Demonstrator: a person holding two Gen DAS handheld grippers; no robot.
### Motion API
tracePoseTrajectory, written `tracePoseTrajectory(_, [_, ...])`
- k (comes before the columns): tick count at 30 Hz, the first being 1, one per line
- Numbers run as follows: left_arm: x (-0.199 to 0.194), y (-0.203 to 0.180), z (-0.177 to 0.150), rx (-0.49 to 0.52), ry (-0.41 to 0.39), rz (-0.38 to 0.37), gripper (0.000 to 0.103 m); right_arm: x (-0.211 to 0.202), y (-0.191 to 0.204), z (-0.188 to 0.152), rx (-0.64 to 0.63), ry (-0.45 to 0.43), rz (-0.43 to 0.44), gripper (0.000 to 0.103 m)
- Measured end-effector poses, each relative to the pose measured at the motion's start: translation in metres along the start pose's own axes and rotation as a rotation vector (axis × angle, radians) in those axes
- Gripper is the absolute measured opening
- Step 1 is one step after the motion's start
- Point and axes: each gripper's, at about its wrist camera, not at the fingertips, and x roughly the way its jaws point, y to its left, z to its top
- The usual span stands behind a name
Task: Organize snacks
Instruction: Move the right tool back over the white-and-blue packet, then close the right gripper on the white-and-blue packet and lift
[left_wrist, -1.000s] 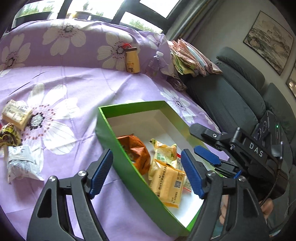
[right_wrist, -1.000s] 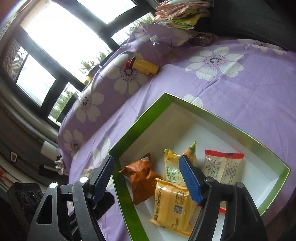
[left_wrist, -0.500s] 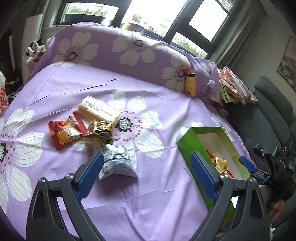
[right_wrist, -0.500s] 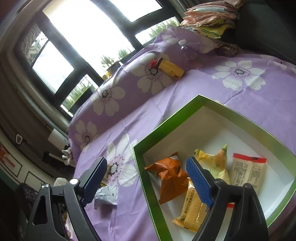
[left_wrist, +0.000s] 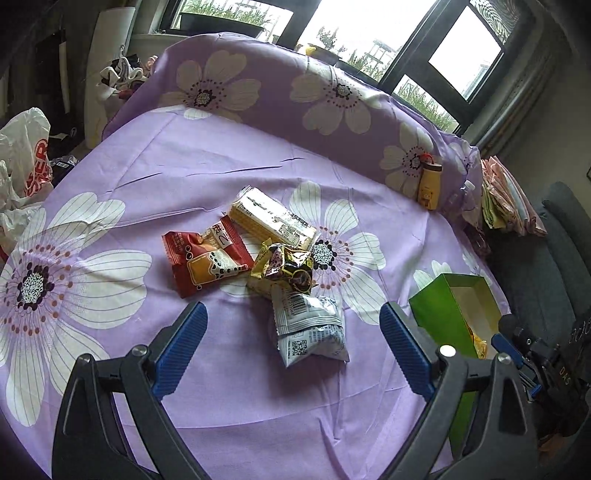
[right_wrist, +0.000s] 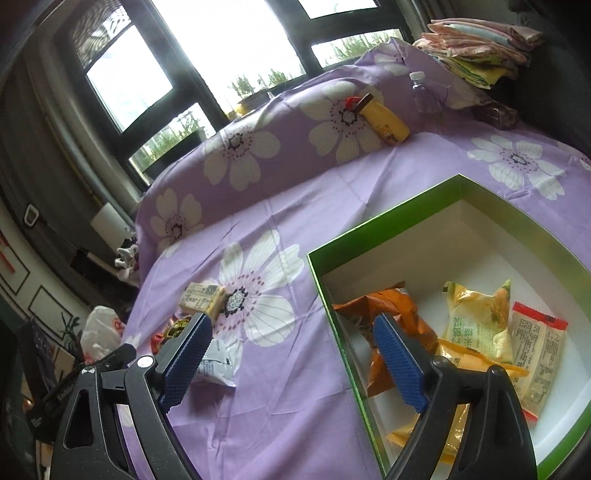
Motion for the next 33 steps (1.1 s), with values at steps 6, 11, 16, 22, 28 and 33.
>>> tracePoseTrajectory(6, [0.008,0.002,-0.001,0.012,0.028,0.025,0.095,0.008,0.018,-0.006,-0.06,0.02,0.003,0.089])
tracePoseTrajectory(11, [0.012,0.002,-0.001,0.01,0.051,0.018,0.095,0.016,0.03,-0.011,-0.097,0.044,0.0,0.089])
tracePoseTrajectory(16, [0.019,0.0,-0.004,0.017,0.082,0.006,0.095,0.02,0.042,-0.014,-0.125,0.067,0.015,0.089])
tracePoseTrajectory(22, [0.039,0.003,-0.005,-0.013,0.138,-0.041,0.093,0.036,0.061,0.003,-0.117,0.137,0.076,0.089])
tracePoseTrajectory(28, [0.052,0.0,-0.008,-0.014,0.17,-0.039,0.087,0.094,0.077,0.021,-0.059,0.287,0.198,0.089])
tracePoseTrajectory(33, [0.063,0.005,-0.011,-0.035,0.213,-0.018,0.076,0.141,0.072,-0.002,0.017,0.424,0.278,0.088])
